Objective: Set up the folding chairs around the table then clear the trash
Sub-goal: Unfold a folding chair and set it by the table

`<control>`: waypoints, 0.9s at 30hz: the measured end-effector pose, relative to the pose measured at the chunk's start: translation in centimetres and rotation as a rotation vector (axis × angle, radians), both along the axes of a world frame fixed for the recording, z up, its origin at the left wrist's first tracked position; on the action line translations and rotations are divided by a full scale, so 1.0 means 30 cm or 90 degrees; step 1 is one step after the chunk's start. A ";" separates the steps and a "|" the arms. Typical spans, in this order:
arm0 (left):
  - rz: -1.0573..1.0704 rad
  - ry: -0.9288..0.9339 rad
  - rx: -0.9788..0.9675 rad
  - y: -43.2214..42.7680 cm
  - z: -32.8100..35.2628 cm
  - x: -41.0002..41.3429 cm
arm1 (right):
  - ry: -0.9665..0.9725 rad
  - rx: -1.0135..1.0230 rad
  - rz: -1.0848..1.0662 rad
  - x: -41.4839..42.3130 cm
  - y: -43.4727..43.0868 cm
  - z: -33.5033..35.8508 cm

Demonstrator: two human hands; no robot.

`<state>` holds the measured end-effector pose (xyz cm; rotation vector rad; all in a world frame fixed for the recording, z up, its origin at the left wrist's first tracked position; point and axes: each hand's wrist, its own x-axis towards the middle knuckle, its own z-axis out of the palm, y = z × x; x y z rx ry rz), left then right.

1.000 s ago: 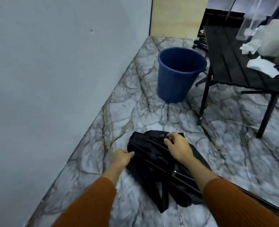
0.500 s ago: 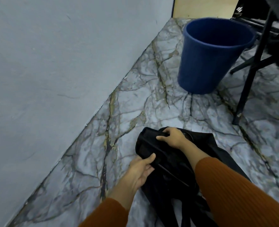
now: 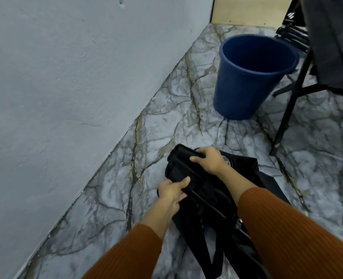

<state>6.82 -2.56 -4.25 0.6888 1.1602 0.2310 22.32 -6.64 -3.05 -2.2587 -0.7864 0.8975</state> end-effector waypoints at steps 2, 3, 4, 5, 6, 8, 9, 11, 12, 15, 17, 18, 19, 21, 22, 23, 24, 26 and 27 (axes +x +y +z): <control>-0.013 -0.005 0.022 -0.025 0.152 0.027 | -0.016 0.043 -0.012 0.000 -0.047 0.163; -0.021 -0.009 0.038 -0.042 0.233 0.038 | -0.029 0.056 -0.021 0.000 -0.075 0.251; -0.031 -0.018 0.055 -0.062 0.317 0.051 | -0.043 0.070 -0.031 0.001 -0.102 0.344; -0.045 -0.029 0.072 -0.083 0.402 0.060 | -0.054 0.083 -0.047 0.001 -0.131 0.436; -0.063 -0.039 0.088 -0.105 0.488 0.068 | -0.065 0.097 -0.064 0.000 -0.162 0.530; -0.107 -0.058 0.108 -0.151 0.661 0.072 | -0.087 0.120 -0.091 -0.009 -0.236 0.720; -0.130 -0.067 0.116 -0.176 0.747 0.070 | -0.100 0.125 -0.099 -0.017 -0.279 0.818; -0.177 -0.082 0.133 -0.232 0.925 0.054 | -0.126 0.135 -0.112 -0.041 -0.374 1.013; -0.200 -0.096 0.142 -0.263 1.013 0.045 | -0.137 0.144 -0.116 -0.054 -0.424 1.104; -0.263 -0.147 0.183 -0.363 1.284 0.022 | -0.154 0.165 -0.143 -0.092 -0.589 1.358; -0.321 -0.160 0.234 -0.441 1.454 0.015 | -0.141 0.197 -0.178 -0.115 -0.721 1.514; -0.356 -0.161 0.265 -0.484 1.527 0.013 | -0.129 0.211 -0.195 -0.128 -0.788 1.585; -0.386 -0.160 0.296 -0.528 1.595 0.013 | -0.114 0.222 -0.216 -0.139 -0.856 1.643; -0.431 -0.163 0.351 -0.620 1.699 0.015 | -0.083 0.234 -0.260 -0.164 -0.991 1.729; -0.454 -0.168 0.378 -0.668 1.735 0.018 | -0.072 0.231 -0.282 -0.174 -1.054 1.756; -0.475 -0.172 0.406 -0.716 1.763 0.023 | -0.062 0.228 -0.303 -0.182 -1.114 1.776; -0.494 -0.174 0.433 -0.764 1.782 0.028 | -0.053 0.226 -0.321 -0.188 -1.168 1.790; -0.523 -0.176 0.479 -0.855 1.807 0.043 | -0.051 0.233 -0.334 -0.187 -1.267 1.808; -0.533 -0.176 0.502 -0.898 1.817 0.054 | -0.057 0.236 -0.336 -0.180 -1.313 1.816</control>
